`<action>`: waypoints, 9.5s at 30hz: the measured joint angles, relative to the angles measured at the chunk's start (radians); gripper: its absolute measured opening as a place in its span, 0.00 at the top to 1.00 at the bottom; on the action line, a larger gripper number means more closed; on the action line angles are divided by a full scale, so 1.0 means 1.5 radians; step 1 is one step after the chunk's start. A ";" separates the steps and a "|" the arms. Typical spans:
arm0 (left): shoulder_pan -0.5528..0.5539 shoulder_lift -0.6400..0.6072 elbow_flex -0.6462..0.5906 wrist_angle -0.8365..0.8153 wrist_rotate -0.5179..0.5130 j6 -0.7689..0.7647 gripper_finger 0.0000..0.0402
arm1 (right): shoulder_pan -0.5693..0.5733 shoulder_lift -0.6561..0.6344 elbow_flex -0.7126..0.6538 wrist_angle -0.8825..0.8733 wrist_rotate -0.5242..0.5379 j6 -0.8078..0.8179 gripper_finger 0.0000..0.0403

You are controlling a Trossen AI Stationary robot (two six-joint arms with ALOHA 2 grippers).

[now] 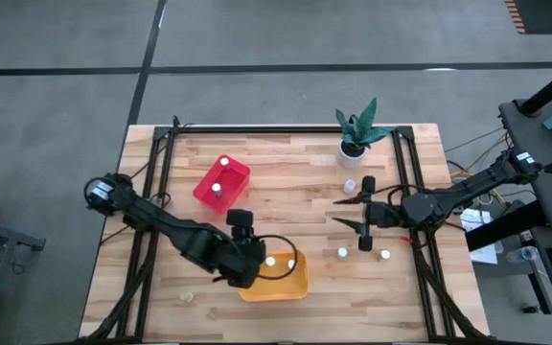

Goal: Pick and place medicine bottles into bin by pill shape (circle, oval)
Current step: Put the white capsule bottle into the red bin

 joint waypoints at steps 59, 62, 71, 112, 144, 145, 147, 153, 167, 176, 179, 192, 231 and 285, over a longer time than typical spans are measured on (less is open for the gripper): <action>0.047 -0.301 -0.341 0.424 -0.114 0.215 0.56 | -0.418 0.277 0.217 -0.764 -0.086 0.560 0.56; 0.047 -0.301 -0.351 0.426 -0.114 0.215 0.56 | -0.420 0.289 0.217 -0.760 -0.088 0.560 0.56; 0.047 -0.301 -0.367 0.441 -0.113 0.215 0.56 | -0.419 0.288 0.217 -0.740 -0.116 0.553 0.63; 0.047 -0.301 -0.367 0.441 -0.113 0.214 0.56 | -0.419 0.288 0.121 -0.617 -0.118 0.587 0.63; 0.077 -0.301 -0.512 0.685 -0.069 0.197 0.56 | -0.212 0.271 0.181 -0.350 -0.121 0.414 0.67; 0.082 -0.300 -0.522 0.707 -0.063 0.197 0.56 | -0.205 0.271 0.181 -0.332 -0.121 0.401 0.67; 0.092 -0.299 -0.541 0.748 -0.055 0.197 0.56 | -0.193 0.271 0.181 -0.299 -0.121 0.382 0.67; 0.122 -0.299 -0.603 0.875 -0.026 0.197 0.56 | -0.171 0.271 0.181 -0.225 -0.120 0.339 0.67; 0.174 -0.173 -0.645 1.115 0.055 0.195 0.56 | -0.162 0.318 0.180 -0.109 -0.161 0.289 0.67; 0.203 -0.080 -0.628 1.181 0.138 0.161 0.56 | -0.162 0.347 0.180 -0.085 -0.169 0.270 0.67; 0.205 -0.061 -0.618 1.191 0.149 0.159 0.56 | -0.162 0.352 0.180 -0.090 -0.169 0.264 0.67; 0.215 -0.052 -0.604 1.192 0.139 0.165 0.56 | -0.161 0.349 0.182 -0.089 -0.179 0.261 0.67; 0.226 -0.052 -0.602 1.194 0.084 0.197 0.69 | -0.159 0.348 0.183 -0.015 -0.173 0.230 0.62; 0.217 -0.052 -0.694 1.539 0.211 0.240 0.66 | -0.109 0.479 0.144 0.425 -0.132 0.104 0.50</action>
